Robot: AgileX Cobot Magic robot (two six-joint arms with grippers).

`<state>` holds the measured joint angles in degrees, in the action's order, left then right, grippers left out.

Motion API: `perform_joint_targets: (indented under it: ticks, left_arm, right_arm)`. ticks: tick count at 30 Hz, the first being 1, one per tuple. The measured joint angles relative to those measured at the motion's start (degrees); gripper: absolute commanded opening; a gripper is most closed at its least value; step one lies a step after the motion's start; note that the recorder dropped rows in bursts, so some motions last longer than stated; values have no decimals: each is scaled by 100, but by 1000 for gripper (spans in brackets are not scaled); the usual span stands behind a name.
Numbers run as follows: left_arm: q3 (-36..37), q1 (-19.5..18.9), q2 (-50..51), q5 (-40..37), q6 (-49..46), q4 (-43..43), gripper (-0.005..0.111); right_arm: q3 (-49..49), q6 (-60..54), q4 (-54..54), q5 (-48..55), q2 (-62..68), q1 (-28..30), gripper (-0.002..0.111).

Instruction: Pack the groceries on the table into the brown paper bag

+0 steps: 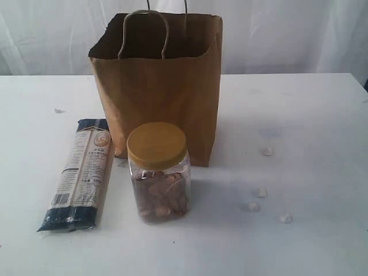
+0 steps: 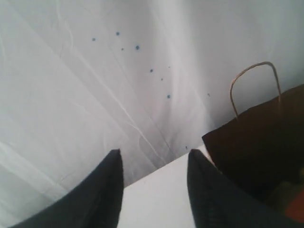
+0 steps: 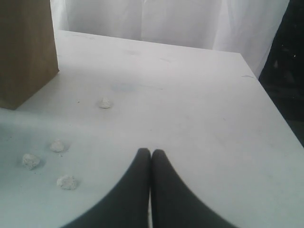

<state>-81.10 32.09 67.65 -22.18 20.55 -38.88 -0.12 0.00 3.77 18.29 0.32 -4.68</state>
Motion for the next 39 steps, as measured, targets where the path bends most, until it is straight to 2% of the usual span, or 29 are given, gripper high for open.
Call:
perform_joint_targets:
  ticks: [4, 5, 9, 12, 16, 23, 26, 30, 32, 35, 37, 39]
  left_arm:
    - [0, 0, -65, -621, 0, -67, 1]
    - [0, 0, -65, -757, 0, -81, 0]
    - [0, 0, -13, -1482, 0, -104, 0]
    - [105, -5, -3, -1653, 0, 18, 0]
    - [410, -5, -13, -1677, -325, 749, 0]
    - [1442, -5, -46, -1541, -1234, 1994, 0]
    - [1896, -5, -58, -1458, -1237, 2208, 0]
    - [2453, -5, -358, -1286, -676, 2287, 0]
    - [2686, -5, -609, -1074, -240, 2079, 0]
    - [3024, -5, -1054, -943, 902, 942, 0]
    - [3272, -5, -1332, -1309, 1926, -213, 0]
    - [3546, -5, -1512, -2011, 2699, -1209, 0]
  right_arm:
    - [0, 0, 0, 0, 0, 0, 0]
    - [0, 0, 0, 0, 0, 0, 0]
    - [0, 0, 0, 0, 0, 0, 0]
    - [0, 0, 0, 0, 0, 0, 0]
    - [0, 0, 0, 0, 0, 0, 0]
    - [0, 0, 0, 0, 0, 0, 0]
    - [0, 0, 0, 0, 0, 0, 0]
    - [0, 0, 0, 0, 0, 0, 0]
    - [0, 0, 0, 0, 0, 0, 0]
    - [0, 0, 0, 0, 0, 0, 0]
    - [0, 0, 0, 0, 0, 0, 0]
    - [0, 0, 0, 0, 0, 0, 0]
